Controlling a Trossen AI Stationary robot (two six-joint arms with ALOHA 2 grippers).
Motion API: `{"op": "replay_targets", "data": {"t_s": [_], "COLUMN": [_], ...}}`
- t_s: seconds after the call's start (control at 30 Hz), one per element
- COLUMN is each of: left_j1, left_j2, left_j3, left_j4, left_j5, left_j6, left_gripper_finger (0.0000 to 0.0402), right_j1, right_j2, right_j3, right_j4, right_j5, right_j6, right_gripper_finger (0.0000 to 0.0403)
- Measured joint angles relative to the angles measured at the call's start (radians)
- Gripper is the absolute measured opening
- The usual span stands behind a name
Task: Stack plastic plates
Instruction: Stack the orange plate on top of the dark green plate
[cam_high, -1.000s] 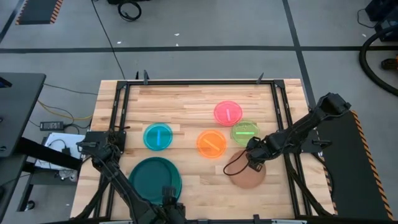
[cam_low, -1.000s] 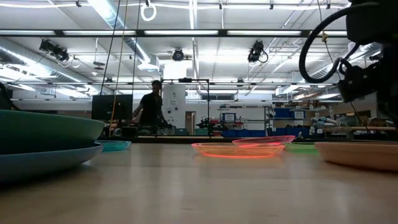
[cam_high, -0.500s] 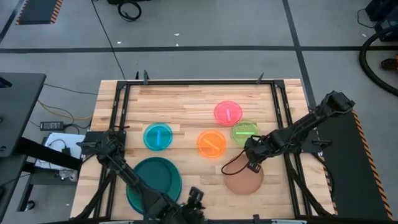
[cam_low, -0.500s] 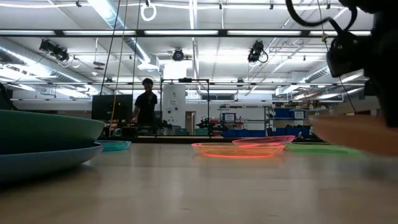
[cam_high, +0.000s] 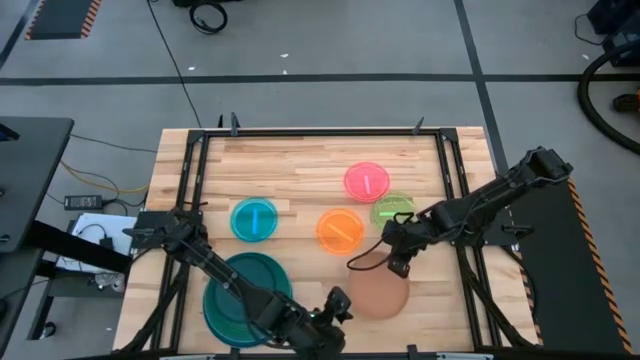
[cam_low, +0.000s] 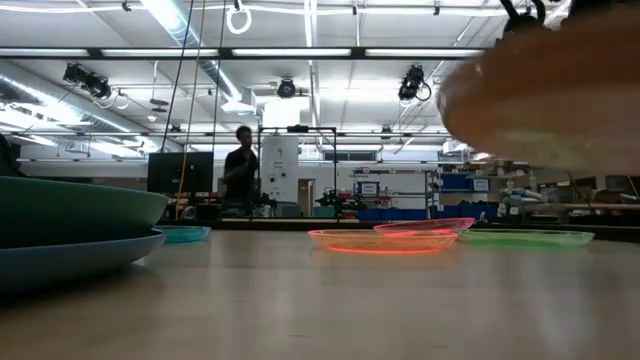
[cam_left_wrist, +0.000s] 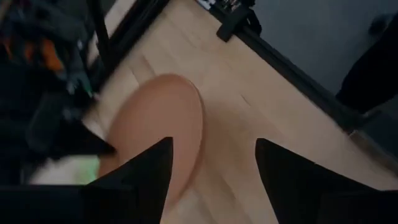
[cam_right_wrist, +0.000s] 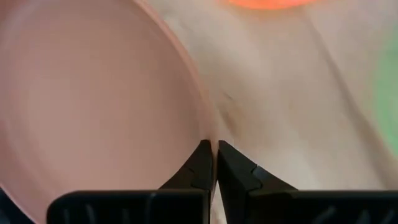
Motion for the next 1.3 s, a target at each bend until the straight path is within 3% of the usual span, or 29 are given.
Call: {"op": "replay_targets", "data": {"t_s": [0.43,0.7,1.17,1.3], "left_j1": [0.022,0.066,0.080,0.079], "left_j2": [0.002,0.002,0.002,0.002], "left_j3": [0.000,-0.001,-0.001,-0.002], "left_j4": [-0.046,-0.096,-0.099,-0.101], "left_j5": [-0.081,-0.083,-0.076,-0.073], "left_j6": [0.383,0.483,0.568,0.546], "left_gripper_finger": [0.0229,0.0221,0.0066,0.0053], "right_j1": [-0.033,-0.032,-0.032,-0.032], "right_j2": [0.000,0.000,-0.001,-0.002], "right_j3": [0.000,0.000,0.001,0.002], "right_j4": [0.178,0.224,0.269,0.271], "right_j5": [-0.097,-0.116,-0.132,-0.134], "right_j6": [-0.020,-0.022,-0.074,-0.082], "right_gripper_finger": [0.0020,0.0020,0.0020,0.0026]}}
